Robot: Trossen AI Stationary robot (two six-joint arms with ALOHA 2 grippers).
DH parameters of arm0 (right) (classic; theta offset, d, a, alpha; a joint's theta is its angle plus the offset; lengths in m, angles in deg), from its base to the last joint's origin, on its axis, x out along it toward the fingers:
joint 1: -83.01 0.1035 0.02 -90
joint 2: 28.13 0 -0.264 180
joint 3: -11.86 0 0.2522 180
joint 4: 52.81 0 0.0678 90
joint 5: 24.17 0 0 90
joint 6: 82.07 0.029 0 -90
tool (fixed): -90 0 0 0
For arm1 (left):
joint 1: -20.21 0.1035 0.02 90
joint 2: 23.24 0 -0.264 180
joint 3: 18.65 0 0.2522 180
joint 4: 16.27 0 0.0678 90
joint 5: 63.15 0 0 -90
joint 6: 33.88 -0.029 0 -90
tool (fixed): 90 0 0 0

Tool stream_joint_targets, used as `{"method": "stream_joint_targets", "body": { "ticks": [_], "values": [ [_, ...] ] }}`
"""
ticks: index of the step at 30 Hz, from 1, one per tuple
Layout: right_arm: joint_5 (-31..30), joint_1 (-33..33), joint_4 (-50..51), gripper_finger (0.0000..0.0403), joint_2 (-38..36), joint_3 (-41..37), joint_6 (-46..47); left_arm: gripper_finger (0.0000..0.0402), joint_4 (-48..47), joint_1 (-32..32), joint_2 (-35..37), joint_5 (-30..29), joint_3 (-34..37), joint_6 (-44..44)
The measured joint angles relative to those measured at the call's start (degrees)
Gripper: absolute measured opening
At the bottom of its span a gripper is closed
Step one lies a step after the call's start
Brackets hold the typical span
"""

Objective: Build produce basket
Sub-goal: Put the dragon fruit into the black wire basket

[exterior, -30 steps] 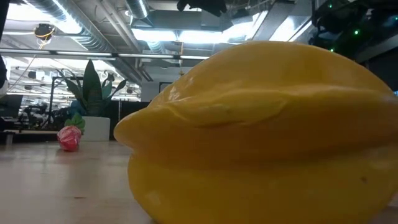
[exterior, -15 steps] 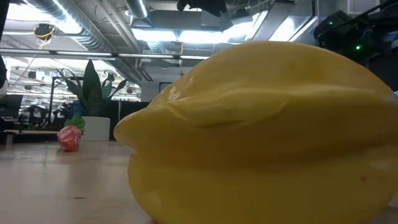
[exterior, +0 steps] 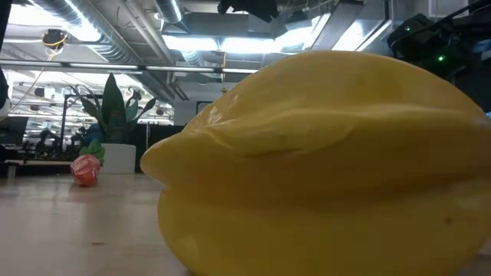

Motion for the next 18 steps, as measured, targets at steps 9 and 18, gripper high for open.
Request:
{"method": "stream_joint_targets", "body": {
  "ticks": [9, 18],
  "values": [
    [-8.9, 0.0, -7.0, 0.0115, 0.0, 0.0, -5.8, 0.0109, 0.0, 0.0, 0.0, 0.0, 0.0, 0.1],
    [-12.0, 0.0, -10.3, 0.011, -0.2, 0.0, -7.9, 0.0109, 0.0, 0.0, 0.0, 0.0, 0.0, 0.4]
  ]
}}
